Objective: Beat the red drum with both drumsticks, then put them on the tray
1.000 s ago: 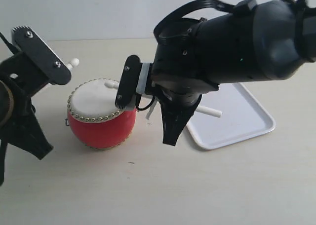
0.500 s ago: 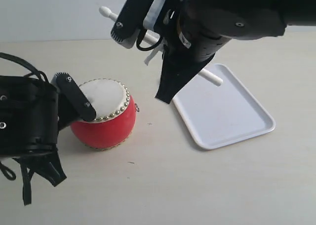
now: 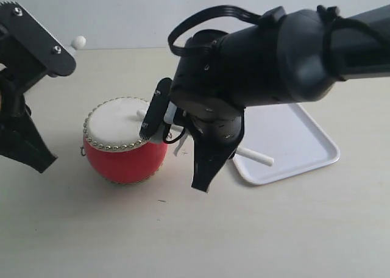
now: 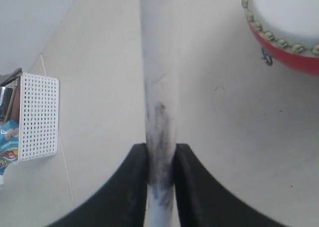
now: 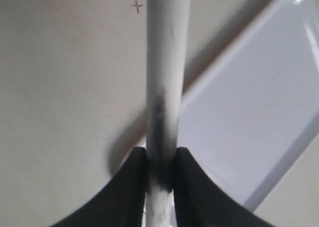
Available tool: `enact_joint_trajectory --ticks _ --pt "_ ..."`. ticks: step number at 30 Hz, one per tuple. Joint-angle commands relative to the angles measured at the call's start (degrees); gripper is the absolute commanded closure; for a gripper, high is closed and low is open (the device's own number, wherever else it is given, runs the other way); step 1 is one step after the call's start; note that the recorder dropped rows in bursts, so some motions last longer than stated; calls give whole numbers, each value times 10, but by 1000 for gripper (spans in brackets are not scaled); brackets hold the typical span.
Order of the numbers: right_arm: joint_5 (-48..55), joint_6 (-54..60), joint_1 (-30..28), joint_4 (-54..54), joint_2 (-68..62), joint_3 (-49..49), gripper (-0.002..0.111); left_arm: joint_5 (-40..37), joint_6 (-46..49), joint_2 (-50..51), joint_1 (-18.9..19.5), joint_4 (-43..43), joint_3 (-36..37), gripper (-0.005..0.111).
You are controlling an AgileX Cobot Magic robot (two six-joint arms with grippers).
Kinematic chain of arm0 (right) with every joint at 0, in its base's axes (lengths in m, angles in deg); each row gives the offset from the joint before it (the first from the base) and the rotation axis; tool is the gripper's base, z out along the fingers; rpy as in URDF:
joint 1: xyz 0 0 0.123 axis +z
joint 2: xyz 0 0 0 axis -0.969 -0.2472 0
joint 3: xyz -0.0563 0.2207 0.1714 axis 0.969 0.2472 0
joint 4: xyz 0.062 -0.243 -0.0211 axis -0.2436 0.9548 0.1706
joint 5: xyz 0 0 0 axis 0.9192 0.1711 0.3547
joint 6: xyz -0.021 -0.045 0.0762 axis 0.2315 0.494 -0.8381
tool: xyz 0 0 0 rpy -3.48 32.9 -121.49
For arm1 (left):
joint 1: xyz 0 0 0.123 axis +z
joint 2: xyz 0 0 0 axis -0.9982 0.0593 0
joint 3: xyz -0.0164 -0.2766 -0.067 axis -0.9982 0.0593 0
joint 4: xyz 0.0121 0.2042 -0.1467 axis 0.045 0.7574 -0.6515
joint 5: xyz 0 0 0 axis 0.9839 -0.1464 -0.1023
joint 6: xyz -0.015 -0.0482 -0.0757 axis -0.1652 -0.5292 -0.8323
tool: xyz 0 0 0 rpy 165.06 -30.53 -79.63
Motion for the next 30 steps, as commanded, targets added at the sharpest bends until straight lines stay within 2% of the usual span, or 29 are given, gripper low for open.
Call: enact_joint_trajectory --ticks 1,3,8,13,18,23,30 --pt "13 3 1 2 -6 -13 108 -8 19 -21 -1 -27 -2 107" --pt "36 3 1 2 4 -31 108 12 26 -12 -1 -41 -1 107" --pt "36 -24 1 2 96 -55 108 136 28 83 -1 -41 51 107" --pt "30 -54 1 0 160 -59 108 113 73 173 0 -36 51 107" --pt "35 -50 1 -27 156 -58 108 89 53 182 19 -36 51 107" --pt "38 -47 1 -42 115 -58 108 62 27 149 43 -33 51 107" --pt "39 7 1 -89 19 -58 108 44 -5 52 45 -6 51 107"
